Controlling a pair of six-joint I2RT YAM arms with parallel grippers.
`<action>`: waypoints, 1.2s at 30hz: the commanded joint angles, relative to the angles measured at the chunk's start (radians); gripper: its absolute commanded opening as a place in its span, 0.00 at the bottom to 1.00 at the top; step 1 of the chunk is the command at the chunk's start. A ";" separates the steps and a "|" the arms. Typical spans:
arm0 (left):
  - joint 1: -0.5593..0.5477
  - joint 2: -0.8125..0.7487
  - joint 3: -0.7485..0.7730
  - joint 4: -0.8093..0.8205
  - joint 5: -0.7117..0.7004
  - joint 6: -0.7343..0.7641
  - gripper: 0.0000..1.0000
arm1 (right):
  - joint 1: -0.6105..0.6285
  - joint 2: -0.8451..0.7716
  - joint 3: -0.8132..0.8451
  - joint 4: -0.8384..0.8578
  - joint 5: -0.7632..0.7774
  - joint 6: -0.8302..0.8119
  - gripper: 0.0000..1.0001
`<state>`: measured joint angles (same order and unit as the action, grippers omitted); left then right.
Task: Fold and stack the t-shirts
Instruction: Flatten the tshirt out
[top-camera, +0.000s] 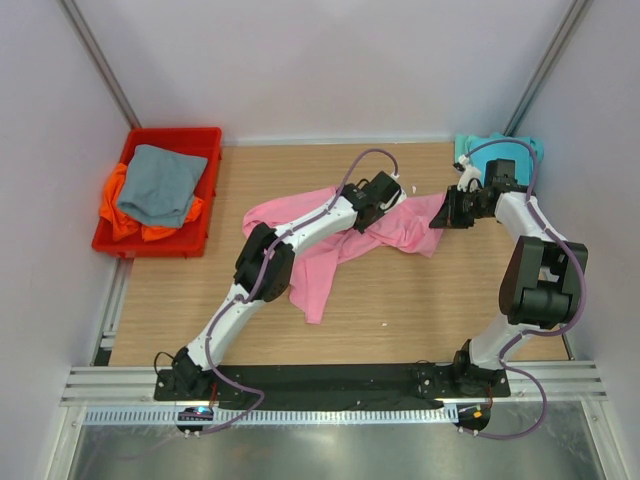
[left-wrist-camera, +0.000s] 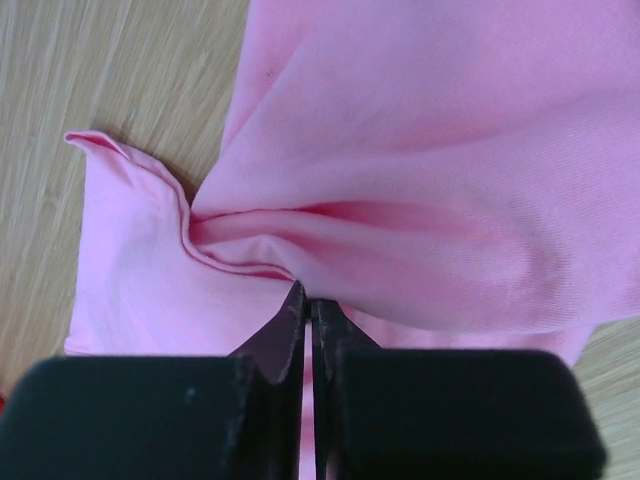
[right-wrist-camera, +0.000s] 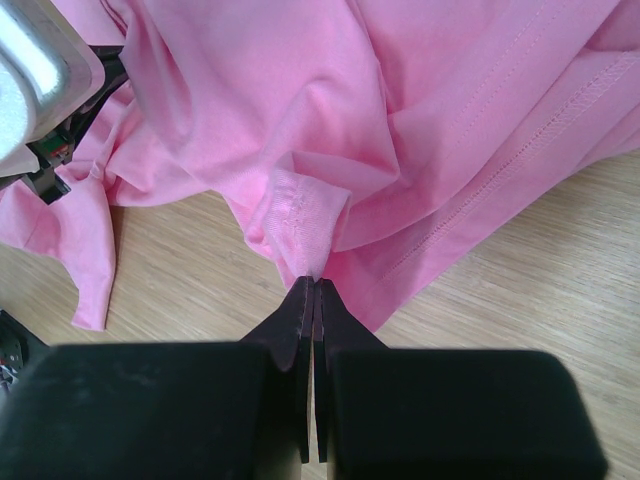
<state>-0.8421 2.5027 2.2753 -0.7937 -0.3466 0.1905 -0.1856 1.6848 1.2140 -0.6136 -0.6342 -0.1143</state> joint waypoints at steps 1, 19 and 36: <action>0.000 -0.080 0.004 0.005 0.011 0.001 0.00 | -0.005 -0.016 0.019 0.011 -0.012 -0.010 0.01; 0.187 -1.214 -0.604 -0.005 0.070 0.231 0.00 | -0.006 -0.192 0.320 -0.112 -0.001 0.028 0.02; 0.313 -1.397 -1.007 -0.134 0.285 0.121 0.00 | -0.003 -0.182 0.134 -0.227 -0.113 -0.053 0.01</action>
<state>-0.5335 1.1374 1.2819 -0.8867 -0.1402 0.3656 -0.1871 1.4929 1.3628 -0.7883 -0.6830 -0.1356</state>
